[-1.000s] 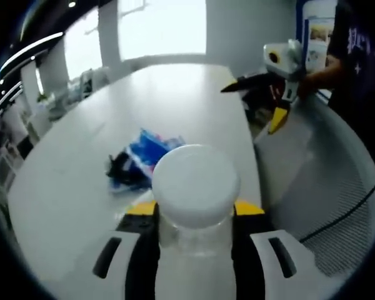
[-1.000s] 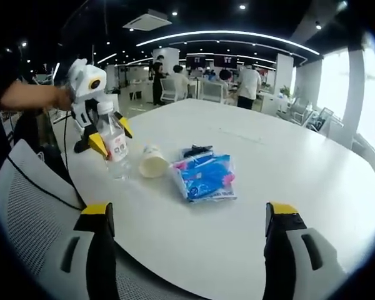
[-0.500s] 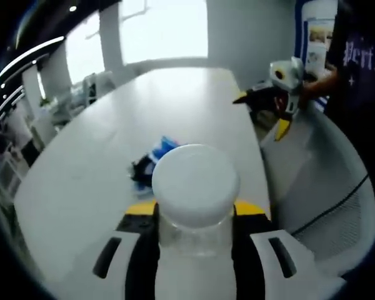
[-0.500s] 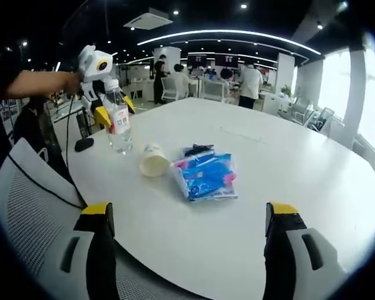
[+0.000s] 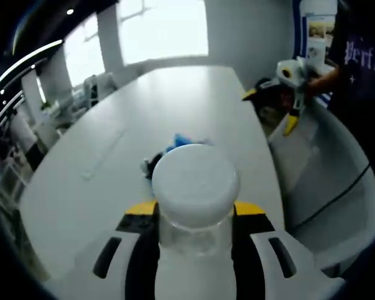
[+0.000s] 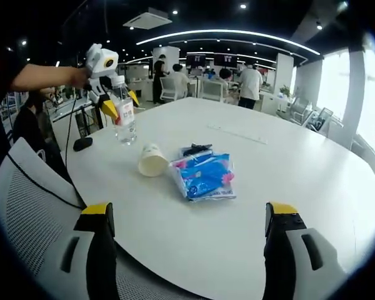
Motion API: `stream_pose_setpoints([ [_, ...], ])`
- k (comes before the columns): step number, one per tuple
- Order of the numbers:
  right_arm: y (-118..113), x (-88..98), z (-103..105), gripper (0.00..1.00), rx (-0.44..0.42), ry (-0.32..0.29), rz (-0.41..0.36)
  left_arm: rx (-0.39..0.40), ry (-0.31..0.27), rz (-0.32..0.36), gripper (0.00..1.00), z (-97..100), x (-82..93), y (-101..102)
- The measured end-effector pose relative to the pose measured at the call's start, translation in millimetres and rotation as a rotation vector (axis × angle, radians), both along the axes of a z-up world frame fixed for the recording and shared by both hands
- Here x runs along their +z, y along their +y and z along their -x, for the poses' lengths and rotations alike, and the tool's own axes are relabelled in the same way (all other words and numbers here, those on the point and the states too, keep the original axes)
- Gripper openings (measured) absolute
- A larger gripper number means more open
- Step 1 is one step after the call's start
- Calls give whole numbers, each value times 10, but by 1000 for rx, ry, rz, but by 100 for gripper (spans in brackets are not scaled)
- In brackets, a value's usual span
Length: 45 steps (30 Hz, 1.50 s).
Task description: Arrange the tabletop items into an orderly group along one side of the table until the central work area is clear of visible clutter.
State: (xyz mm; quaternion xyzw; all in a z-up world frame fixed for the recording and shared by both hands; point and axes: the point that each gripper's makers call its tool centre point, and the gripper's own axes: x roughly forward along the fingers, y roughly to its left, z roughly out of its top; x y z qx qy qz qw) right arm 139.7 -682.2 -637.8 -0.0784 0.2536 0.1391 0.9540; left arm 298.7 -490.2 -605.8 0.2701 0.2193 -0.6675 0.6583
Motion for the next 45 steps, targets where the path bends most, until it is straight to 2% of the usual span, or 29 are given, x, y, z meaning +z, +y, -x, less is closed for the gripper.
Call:
stream_pose_setpoints([
  [11,-15,-7,-5,100,-11,4,-3,55,-9,5,41,-336,-92,68],
  [18,-29,12,-18,98,-14,-6,10,62,-16,-2,41,-518,-206,103],
  [35,-84,-12,-19,96,-33,4,35,56,0,-92,41,-880,-563,306],
  [45,-107,-25,-17,96,-41,8,49,24,-3,-140,41,-990,-671,309],
])
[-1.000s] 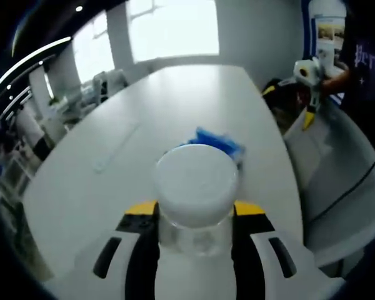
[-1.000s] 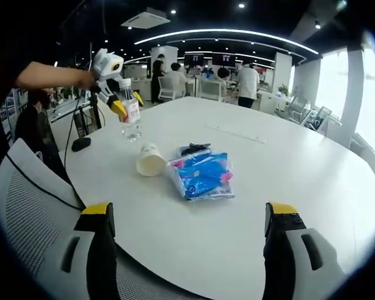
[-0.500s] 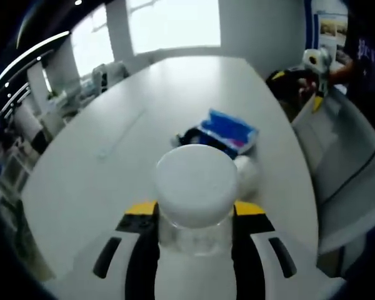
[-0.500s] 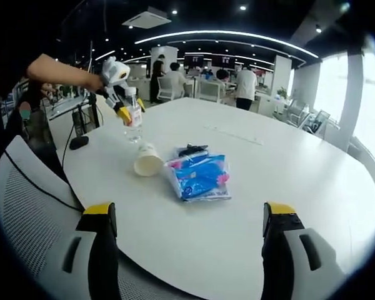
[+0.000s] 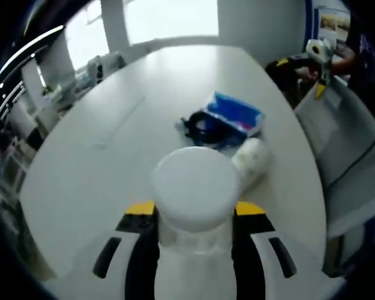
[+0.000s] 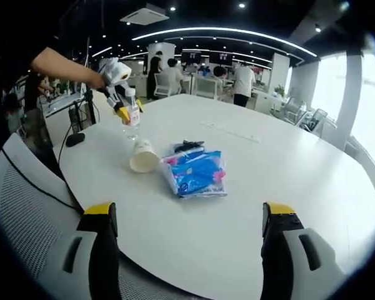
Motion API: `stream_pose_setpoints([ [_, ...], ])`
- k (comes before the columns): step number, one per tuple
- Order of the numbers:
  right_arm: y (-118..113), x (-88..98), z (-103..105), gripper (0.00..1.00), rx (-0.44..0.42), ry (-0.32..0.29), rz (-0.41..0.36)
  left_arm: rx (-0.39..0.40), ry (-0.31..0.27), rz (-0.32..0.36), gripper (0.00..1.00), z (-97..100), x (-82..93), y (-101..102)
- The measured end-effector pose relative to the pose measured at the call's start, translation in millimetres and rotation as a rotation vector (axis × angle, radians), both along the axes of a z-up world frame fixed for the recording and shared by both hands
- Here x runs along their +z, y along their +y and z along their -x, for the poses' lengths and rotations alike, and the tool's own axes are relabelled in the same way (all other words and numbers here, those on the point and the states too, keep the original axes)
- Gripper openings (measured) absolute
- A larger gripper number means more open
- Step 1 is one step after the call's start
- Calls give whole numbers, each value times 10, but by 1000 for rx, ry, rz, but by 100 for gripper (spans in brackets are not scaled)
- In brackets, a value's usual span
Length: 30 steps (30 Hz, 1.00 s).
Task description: Arrange the tabletop items into an orderly group along one side of the table until the central work area is clear of visible clutter.
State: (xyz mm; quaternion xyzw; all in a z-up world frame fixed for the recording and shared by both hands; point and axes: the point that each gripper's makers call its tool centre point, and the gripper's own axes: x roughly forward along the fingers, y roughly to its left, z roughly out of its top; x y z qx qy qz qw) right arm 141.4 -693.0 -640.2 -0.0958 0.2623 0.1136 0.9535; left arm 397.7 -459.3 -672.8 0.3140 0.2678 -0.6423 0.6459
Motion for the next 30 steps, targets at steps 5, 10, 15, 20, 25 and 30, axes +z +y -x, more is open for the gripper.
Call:
stream_pose_setpoints([
  [5,-12,-4,-1,95,-4,2,6,-35,-6,-39,41,-22,-65,52],
  [10,-18,-8,0,95,-6,5,6,-59,-6,-51,41,-43,-87,93],
  [15,-11,-8,4,95,-4,4,5,-86,-12,-68,41,-47,-90,128],
  [20,-13,-17,5,94,-4,9,8,-130,-12,-106,42,-55,-114,209],
  [25,-10,-24,10,94,-1,13,11,-154,-7,-127,42,-57,-125,246],
  [30,-7,-23,12,93,3,12,13,-168,8,-129,42,-68,-133,239],
])
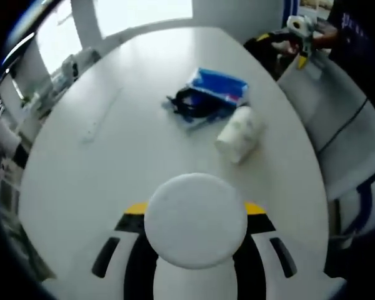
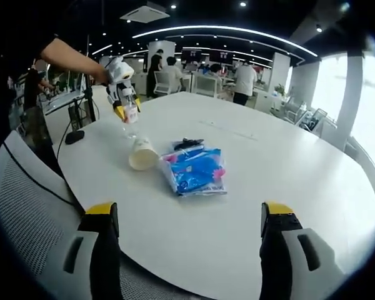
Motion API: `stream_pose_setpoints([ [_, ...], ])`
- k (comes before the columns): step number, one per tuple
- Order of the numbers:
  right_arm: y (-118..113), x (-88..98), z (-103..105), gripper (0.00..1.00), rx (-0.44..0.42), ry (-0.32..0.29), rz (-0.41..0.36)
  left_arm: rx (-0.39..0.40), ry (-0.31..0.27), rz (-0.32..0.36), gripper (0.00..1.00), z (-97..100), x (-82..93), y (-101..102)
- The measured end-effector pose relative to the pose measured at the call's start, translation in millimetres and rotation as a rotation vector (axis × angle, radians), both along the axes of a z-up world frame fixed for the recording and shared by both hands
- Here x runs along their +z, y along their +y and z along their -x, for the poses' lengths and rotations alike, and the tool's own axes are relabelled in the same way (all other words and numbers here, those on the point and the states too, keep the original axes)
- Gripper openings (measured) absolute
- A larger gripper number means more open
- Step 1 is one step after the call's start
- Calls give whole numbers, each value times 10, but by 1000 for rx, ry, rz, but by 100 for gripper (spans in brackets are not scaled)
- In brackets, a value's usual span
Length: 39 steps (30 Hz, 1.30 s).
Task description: Arrange the tabletop items into an orderly group along one side of the table until the central work area is clear of visible clutter.
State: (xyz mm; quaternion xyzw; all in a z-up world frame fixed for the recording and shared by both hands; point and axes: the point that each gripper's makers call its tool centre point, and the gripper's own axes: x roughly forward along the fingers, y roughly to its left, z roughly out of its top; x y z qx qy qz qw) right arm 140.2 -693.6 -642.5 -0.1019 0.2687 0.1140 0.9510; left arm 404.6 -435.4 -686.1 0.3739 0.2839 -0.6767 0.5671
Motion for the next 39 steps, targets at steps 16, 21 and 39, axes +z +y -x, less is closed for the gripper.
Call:
stream_pose_setpoints([
  [16,-28,-11,6,93,-9,5,9,-21,38,7,43,2,-2,-8],
  [21,-28,-11,7,93,-9,5,11,-16,44,13,43,-7,2,-3],
  [39,-5,23,-3,94,-5,-7,-3,79,-3,44,55,-87,248,186],
])
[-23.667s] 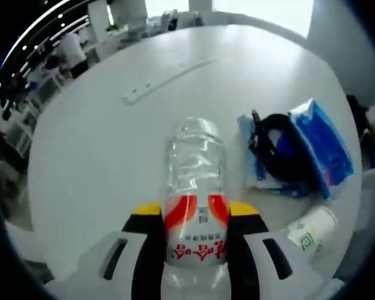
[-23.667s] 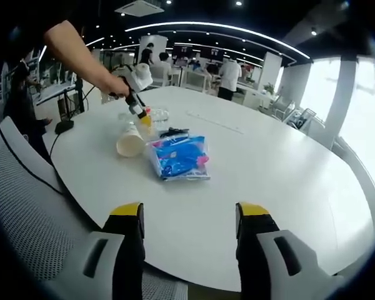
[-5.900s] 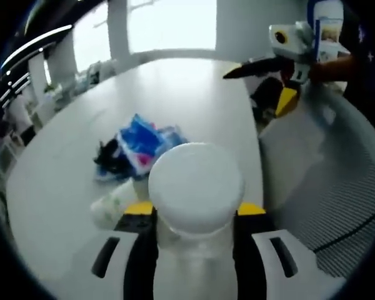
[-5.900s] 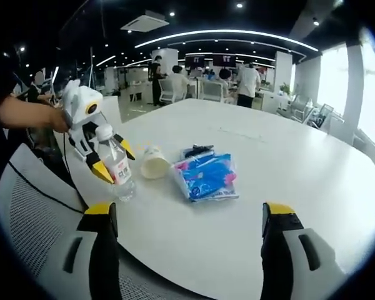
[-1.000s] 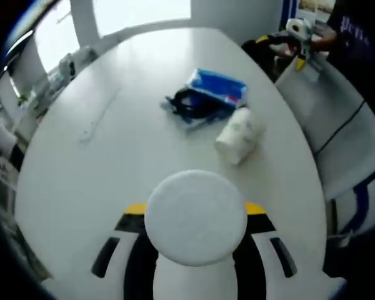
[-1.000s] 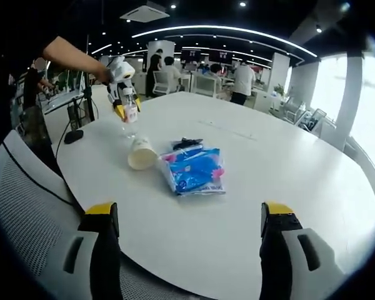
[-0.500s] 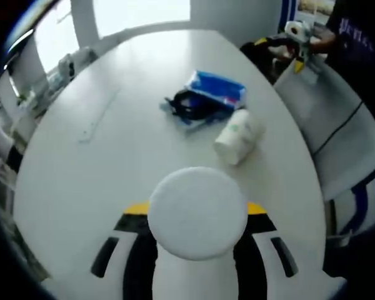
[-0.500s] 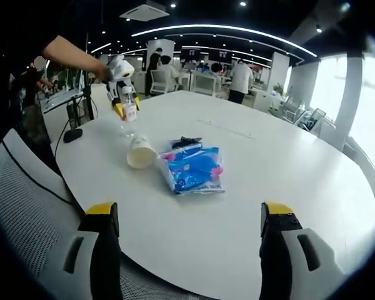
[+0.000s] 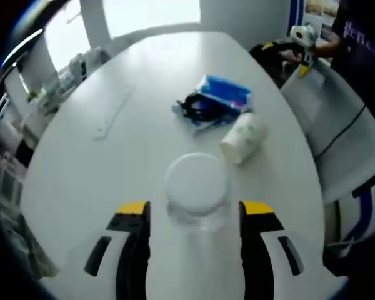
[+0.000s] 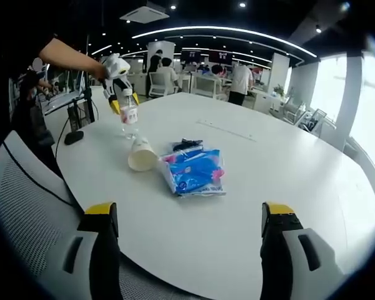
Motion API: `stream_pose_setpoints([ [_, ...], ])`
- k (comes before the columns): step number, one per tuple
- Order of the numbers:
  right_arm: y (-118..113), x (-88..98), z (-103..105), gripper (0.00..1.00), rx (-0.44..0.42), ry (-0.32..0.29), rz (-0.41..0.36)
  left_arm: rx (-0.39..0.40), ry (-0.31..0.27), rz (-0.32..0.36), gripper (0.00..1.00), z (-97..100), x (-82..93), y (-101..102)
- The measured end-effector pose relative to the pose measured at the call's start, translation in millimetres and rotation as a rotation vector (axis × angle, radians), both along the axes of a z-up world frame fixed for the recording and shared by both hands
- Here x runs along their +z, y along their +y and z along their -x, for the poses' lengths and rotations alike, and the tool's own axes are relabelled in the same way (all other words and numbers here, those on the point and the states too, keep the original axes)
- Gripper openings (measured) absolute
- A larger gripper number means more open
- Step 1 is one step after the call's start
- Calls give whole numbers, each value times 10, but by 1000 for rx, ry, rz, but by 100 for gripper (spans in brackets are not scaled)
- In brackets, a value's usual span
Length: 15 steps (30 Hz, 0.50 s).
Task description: Arrange the tabletop items into an orderly group along one side of the table until the central work area is clear of visible clutter.
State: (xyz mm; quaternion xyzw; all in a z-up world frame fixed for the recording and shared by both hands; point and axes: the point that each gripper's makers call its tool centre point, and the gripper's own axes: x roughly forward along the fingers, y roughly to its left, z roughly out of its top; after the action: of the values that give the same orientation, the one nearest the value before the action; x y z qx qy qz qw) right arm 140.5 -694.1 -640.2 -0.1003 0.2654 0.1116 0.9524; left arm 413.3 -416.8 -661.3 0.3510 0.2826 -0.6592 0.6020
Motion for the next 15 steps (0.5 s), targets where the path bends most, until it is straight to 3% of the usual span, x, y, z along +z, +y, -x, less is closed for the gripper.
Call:
stream_pose_setpoints([
  [5,10,21,-8,96,-1,-10,-21,81,10,43,59,18,91,13],
  [15,57,63,-17,99,14,-30,-48,226,23,112,67,253,217,90],
])
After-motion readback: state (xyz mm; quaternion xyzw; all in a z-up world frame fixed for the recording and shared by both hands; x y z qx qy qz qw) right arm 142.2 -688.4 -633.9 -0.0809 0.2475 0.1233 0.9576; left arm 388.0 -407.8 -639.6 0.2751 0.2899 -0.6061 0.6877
